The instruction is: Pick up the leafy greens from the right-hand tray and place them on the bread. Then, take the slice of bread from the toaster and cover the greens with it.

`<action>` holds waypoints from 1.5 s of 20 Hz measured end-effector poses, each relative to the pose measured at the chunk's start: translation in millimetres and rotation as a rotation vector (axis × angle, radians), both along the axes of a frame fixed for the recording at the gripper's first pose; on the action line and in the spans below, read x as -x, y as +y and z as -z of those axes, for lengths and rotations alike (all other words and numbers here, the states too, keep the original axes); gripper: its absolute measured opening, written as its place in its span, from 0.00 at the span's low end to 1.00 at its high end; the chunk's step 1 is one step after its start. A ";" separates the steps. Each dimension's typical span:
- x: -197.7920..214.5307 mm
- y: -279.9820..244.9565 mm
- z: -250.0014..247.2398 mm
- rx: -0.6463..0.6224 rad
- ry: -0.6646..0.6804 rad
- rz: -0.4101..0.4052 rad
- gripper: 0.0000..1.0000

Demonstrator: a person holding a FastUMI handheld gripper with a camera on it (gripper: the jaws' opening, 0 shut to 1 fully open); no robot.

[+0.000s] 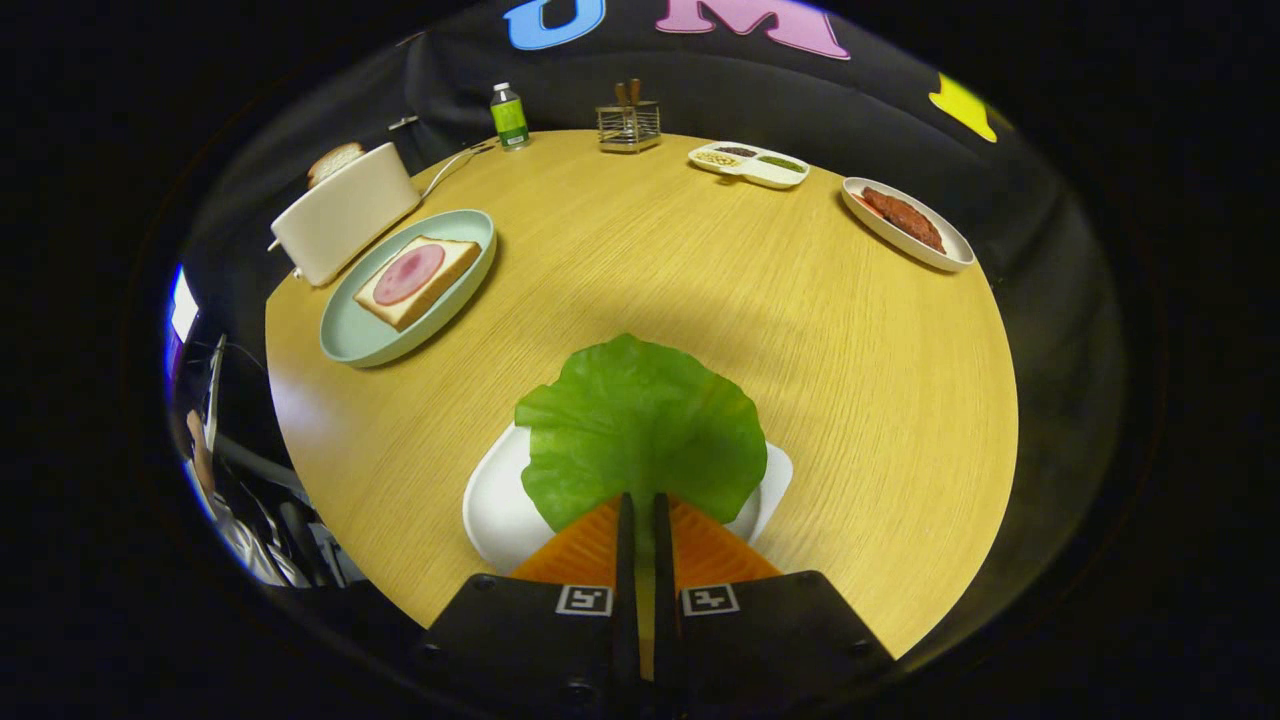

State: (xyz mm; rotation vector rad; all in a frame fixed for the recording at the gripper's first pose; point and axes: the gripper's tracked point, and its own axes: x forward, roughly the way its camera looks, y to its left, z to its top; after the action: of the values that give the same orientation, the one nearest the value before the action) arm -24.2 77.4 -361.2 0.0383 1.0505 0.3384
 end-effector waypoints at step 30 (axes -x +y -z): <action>-95.4 247.9 -158.1 -0.002 -0.185 -0.004 0.10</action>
State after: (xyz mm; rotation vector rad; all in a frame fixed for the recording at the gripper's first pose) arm 71.2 325.3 -203.1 0.0067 0.8676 0.3403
